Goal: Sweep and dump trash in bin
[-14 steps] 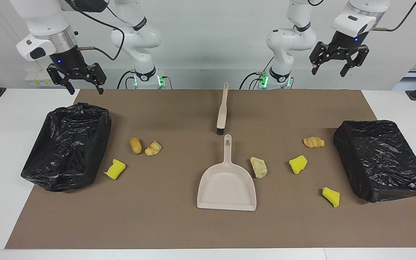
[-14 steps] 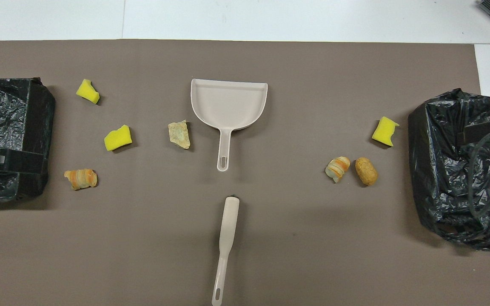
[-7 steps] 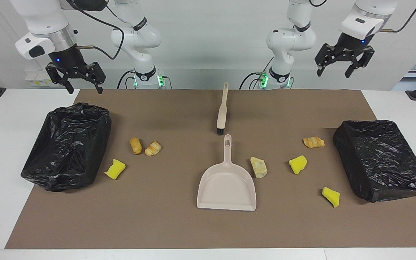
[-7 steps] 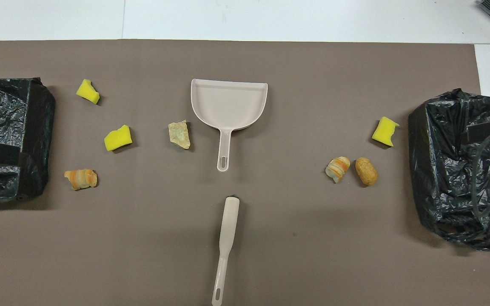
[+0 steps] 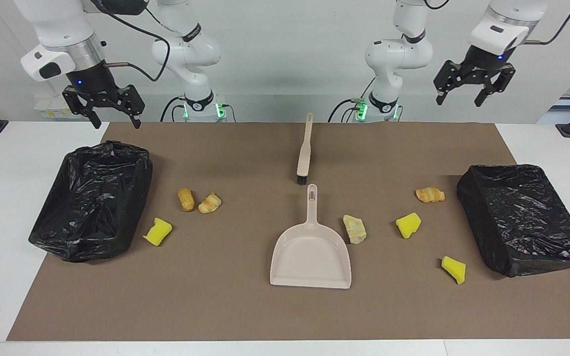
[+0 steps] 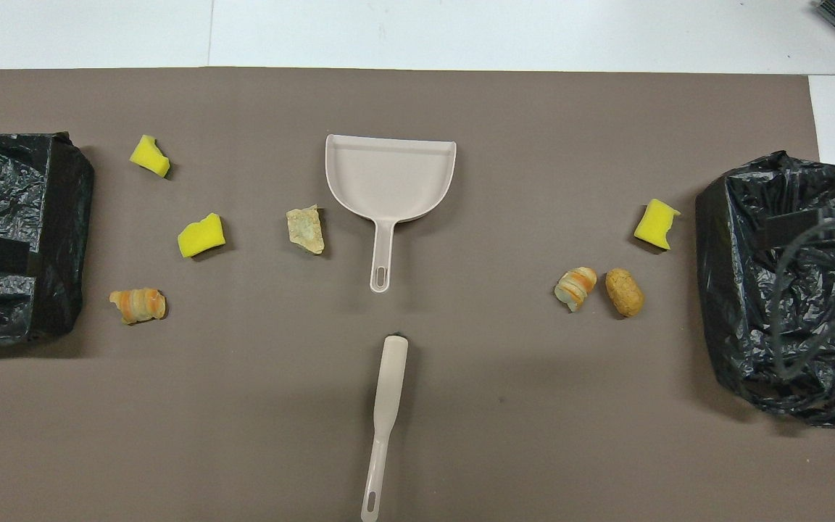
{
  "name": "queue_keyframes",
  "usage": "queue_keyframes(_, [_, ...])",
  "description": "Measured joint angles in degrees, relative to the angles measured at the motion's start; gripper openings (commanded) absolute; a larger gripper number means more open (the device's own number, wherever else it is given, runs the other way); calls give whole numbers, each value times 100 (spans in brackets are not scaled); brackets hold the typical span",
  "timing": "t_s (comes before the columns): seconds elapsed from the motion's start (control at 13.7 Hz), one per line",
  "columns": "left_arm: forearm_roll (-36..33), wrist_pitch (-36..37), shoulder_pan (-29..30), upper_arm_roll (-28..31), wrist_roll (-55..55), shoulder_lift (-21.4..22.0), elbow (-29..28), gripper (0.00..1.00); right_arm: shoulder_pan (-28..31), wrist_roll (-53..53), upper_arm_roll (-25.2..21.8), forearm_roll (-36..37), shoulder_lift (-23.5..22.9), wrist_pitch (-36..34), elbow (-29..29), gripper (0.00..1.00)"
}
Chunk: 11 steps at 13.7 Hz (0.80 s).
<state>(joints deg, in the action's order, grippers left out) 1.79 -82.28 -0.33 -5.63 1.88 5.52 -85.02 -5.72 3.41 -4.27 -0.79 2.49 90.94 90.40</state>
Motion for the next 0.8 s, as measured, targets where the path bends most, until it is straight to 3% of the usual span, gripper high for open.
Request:
queue_keyframes(0.44, [4, 14, -77, -85, -11, 117, -191, 100, -864, 1273, 35, -85, -845, 393, -214, 100])
queue_keyframes(0.8, [8, -174, -617, -195, -9, 813, -1454, 100, -1808, 2471, 55, -97, -1393, 1298, -193, 100])
